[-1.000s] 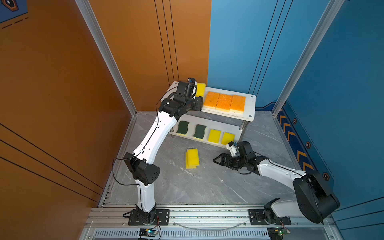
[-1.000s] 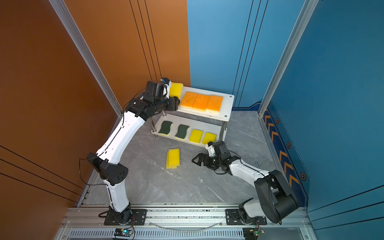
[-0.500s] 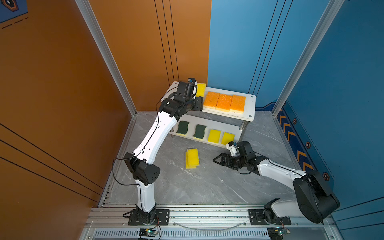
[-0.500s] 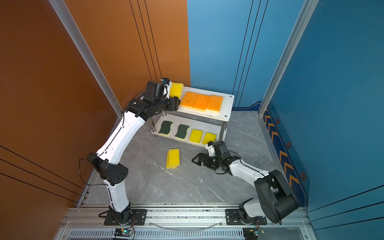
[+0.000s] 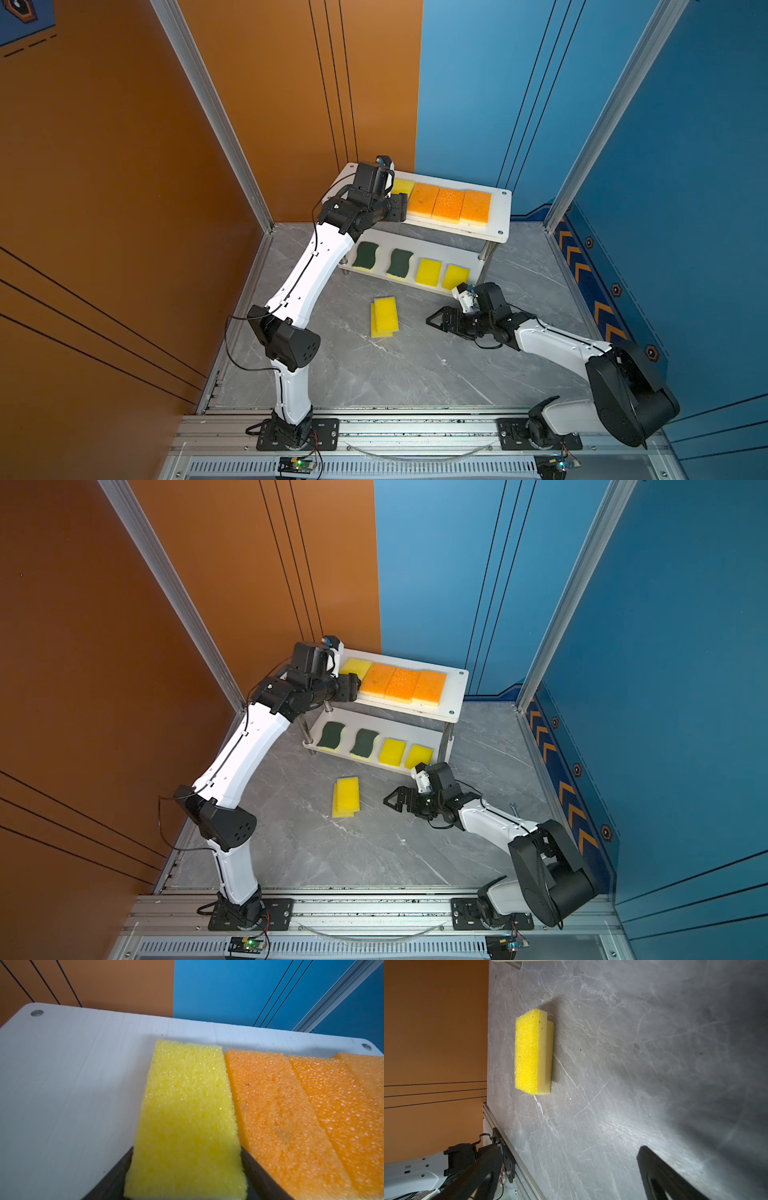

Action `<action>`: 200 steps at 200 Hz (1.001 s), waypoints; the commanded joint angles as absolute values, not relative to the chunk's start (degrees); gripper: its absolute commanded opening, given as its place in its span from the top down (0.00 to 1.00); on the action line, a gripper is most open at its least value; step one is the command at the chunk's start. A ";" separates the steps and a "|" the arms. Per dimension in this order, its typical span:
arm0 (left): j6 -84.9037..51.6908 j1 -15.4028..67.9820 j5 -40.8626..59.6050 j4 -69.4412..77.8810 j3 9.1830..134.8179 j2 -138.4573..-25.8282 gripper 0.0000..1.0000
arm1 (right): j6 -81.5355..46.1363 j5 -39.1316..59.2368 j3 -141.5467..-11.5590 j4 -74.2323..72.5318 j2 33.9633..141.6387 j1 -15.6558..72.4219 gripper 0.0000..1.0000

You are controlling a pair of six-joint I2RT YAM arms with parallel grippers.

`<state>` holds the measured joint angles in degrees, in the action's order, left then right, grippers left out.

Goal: Place and organize the cleaning sponges onto the shelf
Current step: 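Lower the yellow sponge onto the top shelf beside the orange sponges, then open the left gripper to release the yellow sponge on the shelf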

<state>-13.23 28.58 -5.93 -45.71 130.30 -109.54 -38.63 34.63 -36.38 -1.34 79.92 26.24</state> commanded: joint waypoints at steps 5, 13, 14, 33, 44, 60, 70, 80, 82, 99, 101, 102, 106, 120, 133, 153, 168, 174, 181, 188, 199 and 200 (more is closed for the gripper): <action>-12.49 28.97 -6.42 -46.49 130.34 -108.92 0.26 | -39.06 34.16 -35.60 -2.22 80.03 26.17 0.00; -12.48 28.99 -6.42 -46.48 130.34 -108.98 0.26 | -39.10 34.18 -35.64 -2.24 80.10 26.19 0.00; -12.48 29.00 -6.42 -46.49 130.34 -108.98 0.25 | -39.06 34.14 -35.62 -2.22 80.04 26.19 0.00; -12.40 29.00 -6.42 -46.45 130.34 -108.98 0.25 | -39.11 34.13 -35.60 -2.20 80.07 26.15 0.00; -12.39 29.00 -6.42 -46.47 130.34 -108.91 0.25 | -39.10 34.15 -35.62 -2.20 80.07 26.18 0.00; -12.46 28.98 -6.33 -46.43 130.25 -108.92 0.24 | -39.08 34.15 -35.62 -2.28 80.16 26.15 0.00; -12.48 29.00 -6.33 -46.47 130.17 -108.85 0.23 | -39.13 34.17 -35.61 -2.29 80.21 26.19 0.00; -12.56 28.98 -6.33 -46.49 130.16 -108.81 0.22 | -39.14 34.13 -35.55 -2.30 80.20 26.19 0.00; -12.57 29.00 -6.33 -46.49 130.17 -108.81 0.22 | -39.16 34.11 -35.58 -2.36 80.21 26.15 0.00; -12.66 28.96 -6.42 -46.44 130.17 -108.72 0.22 | -39.12 34.24 -35.63 -2.38 80.24 26.19 0.00; -12.66 28.99 -6.42 -46.48 130.21 -108.65 0.22 | -39.11 34.27 -35.61 -2.37 80.24 26.19 0.00; -12.66 29.00 -6.42 -46.49 130.19 -108.69 0.22 | -39.11 34.27 -35.60 -2.37 80.24 26.19 0.00; -12.66 29.00 -6.43 -46.46 130.17 -108.71 0.22 | -39.17 34.27 -35.68 -2.37 80.24 26.19 0.00; -12.66 29.00 -6.50 -46.44 130.25 -108.57 0.22 | -39.19 34.22 -35.46 -2.43 80.24 26.19 0.00; -12.57 29.00 -6.89 -46.41 130.34 -108.39 0.22 | -39.12 34.36 -35.51 -2.38 80.16 26.19 0.00; -12.40 28.82 -7.46 -46.41 130.43 -107.97 0.21 | -39.19 34.30 -35.46 -2.47 80.07 26.19 0.00; -12.30 28.66 -7.64 -46.46 130.52 -107.75 0.21 | -39.18 34.28 -35.42 -2.46 80.11 26.19 0.00; -12.30 28.65 -7.65 -46.47 130.52 -107.61 0.21 | -39.12 34.27 -35.38 -2.56 80.16 26.14 0.00; -12.26 28.56 -7.73 -46.49 130.43 -107.56 0.21 | -39.12 34.33 -35.46 -2.61 80.16 26.19 0.00; -12.23 28.56 -7.73 -46.45 130.43 -107.49 0.21 | -39.17 34.36 -35.39 -2.72 80.24 26.19 0.00; -12.30 28.48 -7.73 -46.40 130.56 -107.40 0.21 | -39.22 34.36 -35.37 -2.72 80.33 26.19 0.00; -12.30 28.48 -7.73 -46.36 130.58 -107.36 0.21 | -39.25 34.32 -35.40 -2.72 80.33 26.19 0.00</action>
